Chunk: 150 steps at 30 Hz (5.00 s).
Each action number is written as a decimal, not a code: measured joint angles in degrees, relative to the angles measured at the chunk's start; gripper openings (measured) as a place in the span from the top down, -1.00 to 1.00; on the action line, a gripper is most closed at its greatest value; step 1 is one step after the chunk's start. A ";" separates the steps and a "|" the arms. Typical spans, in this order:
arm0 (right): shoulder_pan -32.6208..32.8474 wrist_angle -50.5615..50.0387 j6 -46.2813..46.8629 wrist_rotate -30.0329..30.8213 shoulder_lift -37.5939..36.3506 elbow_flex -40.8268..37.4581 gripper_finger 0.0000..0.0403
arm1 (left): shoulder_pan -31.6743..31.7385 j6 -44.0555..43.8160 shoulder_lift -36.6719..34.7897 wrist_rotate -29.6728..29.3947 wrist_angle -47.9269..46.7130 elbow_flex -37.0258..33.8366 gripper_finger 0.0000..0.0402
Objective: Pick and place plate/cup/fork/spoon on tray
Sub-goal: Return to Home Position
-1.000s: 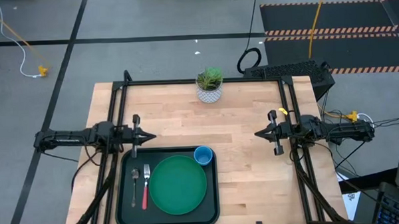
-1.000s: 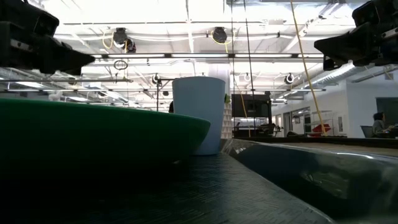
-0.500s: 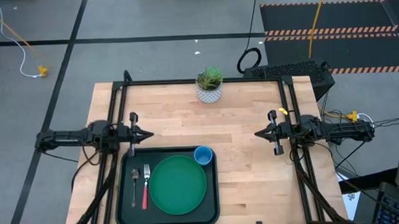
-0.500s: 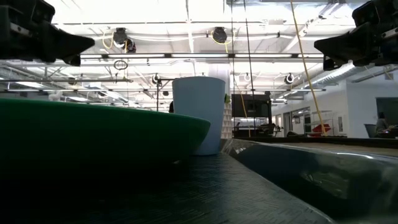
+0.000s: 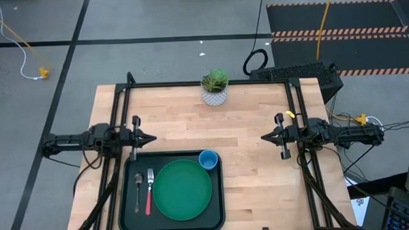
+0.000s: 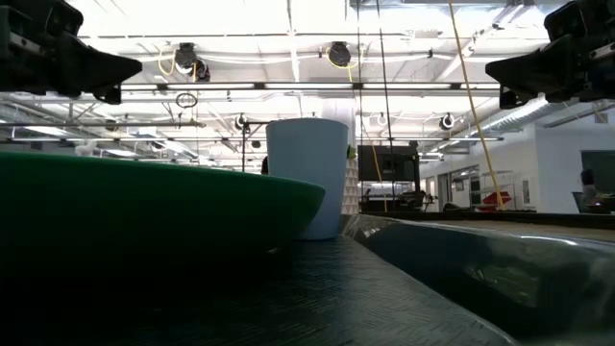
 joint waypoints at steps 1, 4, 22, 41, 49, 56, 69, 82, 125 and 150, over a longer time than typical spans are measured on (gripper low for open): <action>0.00 0.00 0.00 0.00 0.00 0.00 1.00 | 0.00 0.00 0.00 -0.01 0.28 -0.14 0.99; 0.00 0.00 0.00 0.00 0.00 0.00 1.00 | 0.00 -0.08 0.00 0.00 0.18 -0.47 0.99; 0.00 0.00 0.00 0.02 0.00 0.00 1.00 | 0.00 0.24 0.31 -0.13 0.98 -2.30 0.99; -0.01 0.00 0.00 0.02 0.00 0.00 1.00 | -0.02 -4.00 0.59 1.53 1.59 -2.30 0.91; -0.02 0.00 0.00 0.02 0.00 0.00 1.00 | -0.02 -4.26 0.59 1.53 1.61 -2.30 0.89; 0.00 0.00 0.00 0.02 0.00 0.02 1.00 | 0.00 -4.26 0.59 1.53 1.65 -2.30 0.88; 0.00 0.00 0.00 0.02 0.00 0.01 1.00 | -0.02 -4.24 0.59 1.51 1.68 -2.30 0.88; 0.00 0.00 0.00 0.02 0.00 0.00 1.00 | -0.01 -4.24 0.59 1.49 1.68 -2.30 0.88; -0.01 0.00 0.00 0.02 0.00 0.00 1.00 | -0.01 -4.24 0.59 1.48 1.68 -2.30 0.88; -0.02 -0.02 0.00 0.00 -0.02 0.00 1.00 | 0.00 -4.24 0.60 1.46 1.66 -2.30 0.88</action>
